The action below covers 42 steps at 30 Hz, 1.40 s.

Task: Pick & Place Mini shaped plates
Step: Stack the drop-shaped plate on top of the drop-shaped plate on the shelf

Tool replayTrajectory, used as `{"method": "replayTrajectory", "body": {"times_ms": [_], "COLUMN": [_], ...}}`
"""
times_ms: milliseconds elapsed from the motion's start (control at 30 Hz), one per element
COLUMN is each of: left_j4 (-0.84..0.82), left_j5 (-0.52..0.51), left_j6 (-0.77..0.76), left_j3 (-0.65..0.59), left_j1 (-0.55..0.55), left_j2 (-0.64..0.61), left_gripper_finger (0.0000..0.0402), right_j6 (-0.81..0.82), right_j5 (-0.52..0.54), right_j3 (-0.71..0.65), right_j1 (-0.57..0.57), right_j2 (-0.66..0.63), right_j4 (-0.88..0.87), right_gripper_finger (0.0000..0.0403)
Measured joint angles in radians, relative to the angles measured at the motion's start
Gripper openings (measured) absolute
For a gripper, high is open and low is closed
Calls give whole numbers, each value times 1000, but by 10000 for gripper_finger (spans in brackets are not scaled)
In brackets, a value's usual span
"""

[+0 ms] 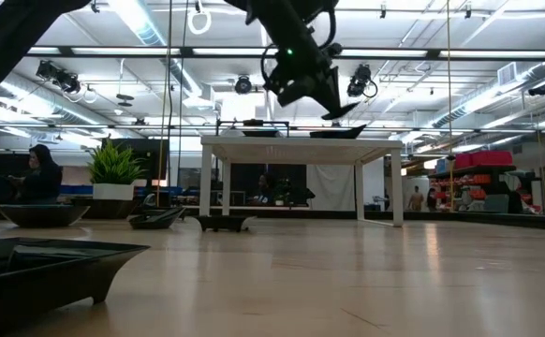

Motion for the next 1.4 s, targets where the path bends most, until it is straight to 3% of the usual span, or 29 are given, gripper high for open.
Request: {"method": "replayTrajectory", "body": {"times_ms": [133,533,1400], "left_j4": [67,48,15], "left_j5": [21,54,21], "left_j6": [5,-8,-25], "left_j3": [1,0,-1], "left_j1": [3,1,1], "left_j2": [20,49,54], "left_gripper_finger": [2,2,3], "right_j6": [0,0,0], "right_j5": [0,0,0], "right_j3": [0,0,0], "right_j1": [0,0,0], "right_j2": [0,0,0], "right_j4": [0,0,0], "right_gripper_finger": [20,20,20]}}
